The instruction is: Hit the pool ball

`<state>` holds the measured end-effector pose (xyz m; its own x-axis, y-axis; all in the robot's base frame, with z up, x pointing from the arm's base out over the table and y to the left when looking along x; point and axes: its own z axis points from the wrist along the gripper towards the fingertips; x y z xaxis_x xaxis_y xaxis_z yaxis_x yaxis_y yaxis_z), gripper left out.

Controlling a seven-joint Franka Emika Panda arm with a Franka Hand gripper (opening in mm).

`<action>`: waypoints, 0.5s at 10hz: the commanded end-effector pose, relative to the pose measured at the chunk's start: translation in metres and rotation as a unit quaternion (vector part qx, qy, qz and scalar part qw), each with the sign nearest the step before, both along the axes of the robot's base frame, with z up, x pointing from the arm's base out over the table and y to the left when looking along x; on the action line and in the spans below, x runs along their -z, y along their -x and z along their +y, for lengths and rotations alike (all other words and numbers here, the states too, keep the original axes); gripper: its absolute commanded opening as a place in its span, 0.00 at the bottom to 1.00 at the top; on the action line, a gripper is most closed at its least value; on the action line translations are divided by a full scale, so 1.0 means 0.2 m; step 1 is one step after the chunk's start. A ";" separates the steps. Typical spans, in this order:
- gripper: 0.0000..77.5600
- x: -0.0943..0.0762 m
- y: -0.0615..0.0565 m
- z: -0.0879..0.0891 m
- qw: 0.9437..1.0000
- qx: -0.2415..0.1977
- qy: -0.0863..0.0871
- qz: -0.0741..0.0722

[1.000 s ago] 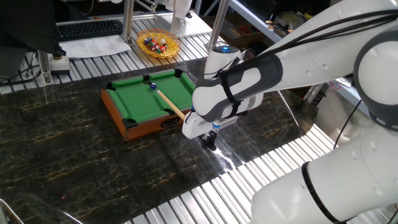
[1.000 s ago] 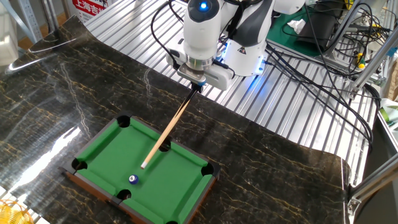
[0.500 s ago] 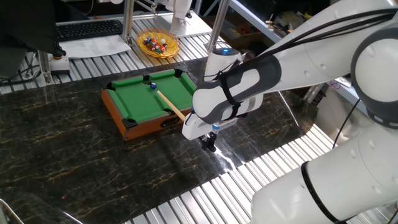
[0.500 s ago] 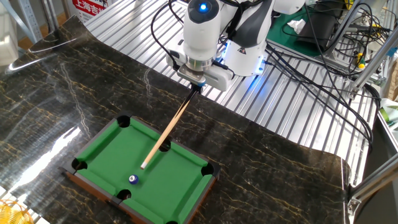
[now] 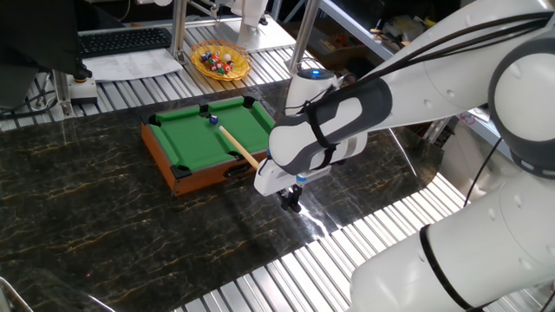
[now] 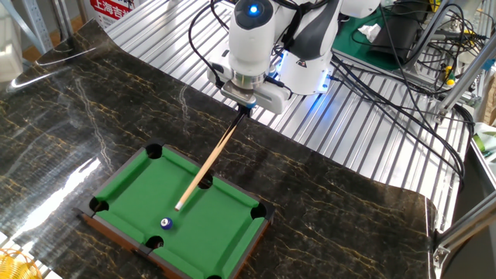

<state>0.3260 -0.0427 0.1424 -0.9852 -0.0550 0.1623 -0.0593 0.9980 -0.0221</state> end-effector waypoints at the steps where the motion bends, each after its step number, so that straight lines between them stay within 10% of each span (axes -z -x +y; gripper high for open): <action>1: 0.01 0.00 -0.01 0.00 1.000 -0.001 0.000 -0.002; 5: 0.01 0.01 -0.02 0.00 1.000 -0.001 0.000 -0.003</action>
<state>0.3280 -0.0426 0.1403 -0.9853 -0.0571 0.1609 -0.0613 0.9979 -0.0216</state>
